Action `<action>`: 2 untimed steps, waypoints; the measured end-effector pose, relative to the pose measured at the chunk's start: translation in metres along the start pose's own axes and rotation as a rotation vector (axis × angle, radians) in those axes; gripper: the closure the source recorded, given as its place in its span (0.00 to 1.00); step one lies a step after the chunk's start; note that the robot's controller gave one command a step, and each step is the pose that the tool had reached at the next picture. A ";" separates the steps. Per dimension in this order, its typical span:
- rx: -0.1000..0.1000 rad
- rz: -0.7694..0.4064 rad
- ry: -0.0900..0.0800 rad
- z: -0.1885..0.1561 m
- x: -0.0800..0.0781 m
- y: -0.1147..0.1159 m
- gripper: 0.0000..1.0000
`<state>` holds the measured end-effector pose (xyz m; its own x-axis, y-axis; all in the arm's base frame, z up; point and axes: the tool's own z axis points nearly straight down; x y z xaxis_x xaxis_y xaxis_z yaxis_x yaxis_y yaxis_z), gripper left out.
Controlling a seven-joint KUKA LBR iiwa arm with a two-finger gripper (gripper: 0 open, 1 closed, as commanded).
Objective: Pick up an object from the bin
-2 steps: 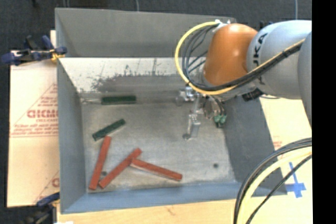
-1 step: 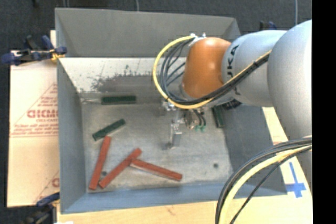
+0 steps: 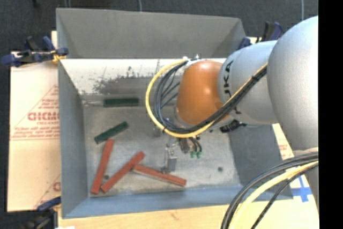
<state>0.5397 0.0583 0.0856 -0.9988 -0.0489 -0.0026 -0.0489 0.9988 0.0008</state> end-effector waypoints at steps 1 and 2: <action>-0.001 -0.001 0.004 -0.002 0.038 0.016 0.00; 0.001 -0.008 0.004 -0.040 0.054 0.038 0.00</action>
Offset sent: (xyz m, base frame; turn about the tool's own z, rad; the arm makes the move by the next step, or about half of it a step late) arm -0.0625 0.0459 0.0542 -0.0131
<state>0.4835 0.0933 0.1253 -0.9984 -0.0568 0.0015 -0.0568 0.9984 0.0002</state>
